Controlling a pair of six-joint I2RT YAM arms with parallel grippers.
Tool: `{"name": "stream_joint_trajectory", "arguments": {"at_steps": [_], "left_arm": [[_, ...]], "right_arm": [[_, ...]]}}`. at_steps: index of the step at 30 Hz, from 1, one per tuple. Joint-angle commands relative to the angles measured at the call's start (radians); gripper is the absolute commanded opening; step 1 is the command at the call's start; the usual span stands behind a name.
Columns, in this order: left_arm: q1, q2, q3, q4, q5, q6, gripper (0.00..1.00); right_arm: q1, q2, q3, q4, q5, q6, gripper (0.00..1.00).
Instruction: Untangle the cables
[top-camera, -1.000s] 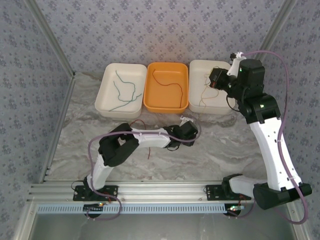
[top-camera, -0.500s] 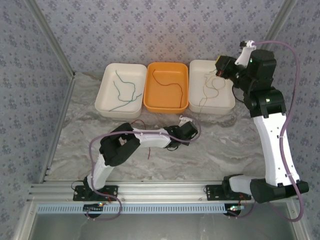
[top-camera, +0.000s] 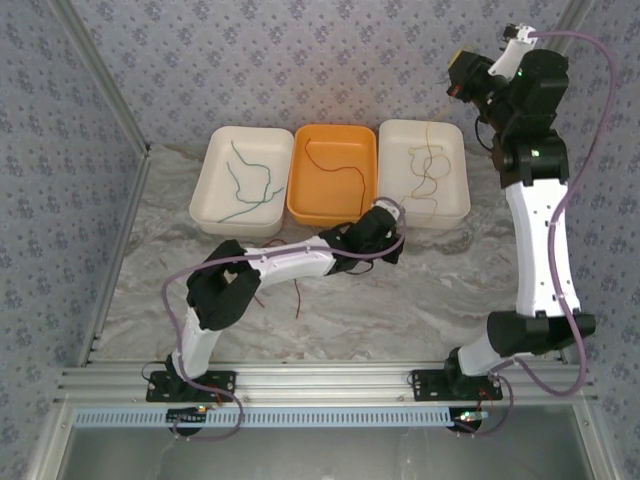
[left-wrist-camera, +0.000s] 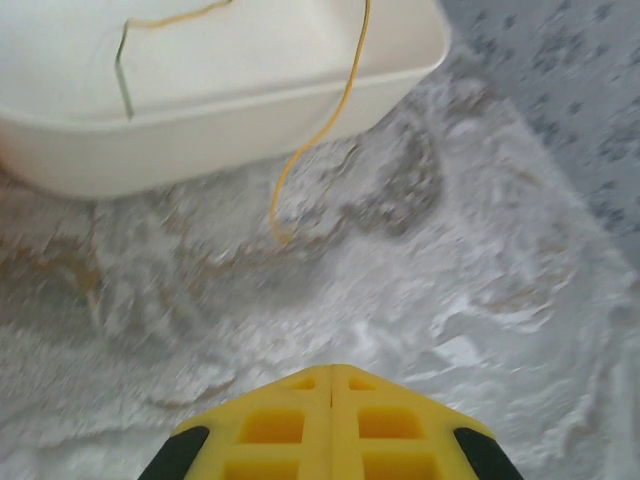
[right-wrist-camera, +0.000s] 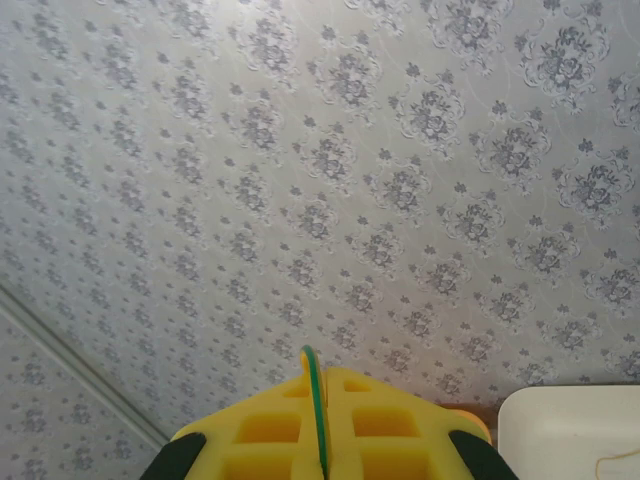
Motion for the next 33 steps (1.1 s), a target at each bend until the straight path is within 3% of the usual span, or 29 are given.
{"name": "stream_joint_trajectory", "arguments": {"at_steps": [1,11,20,27,33], "left_arm": [[0.025,0.042,0.085,0.055,0.097,-0.025,0.0],[0.086,0.162,0.294,0.06,0.178,-0.074,0.0],[0.087,0.062,0.155,0.105,0.125,-0.09,0.0],[0.098,-0.146,-0.039,0.089,0.021,-0.071,0.0],[0.108,-0.268,-0.144,0.047,-0.026,-0.051,0.01]], "right_arm": [[-0.019,0.053,0.08,0.095,-0.035,0.018,0.0],[-0.077,0.242,0.327,0.116,-0.05,0.071,0.0],[-0.091,0.5,0.749,-0.029,-0.064,0.109,0.0],[-0.08,0.522,0.633,-0.028,-0.075,0.095,0.0],[-0.068,0.429,0.335,0.08,-0.056,0.059,0.0]]}}
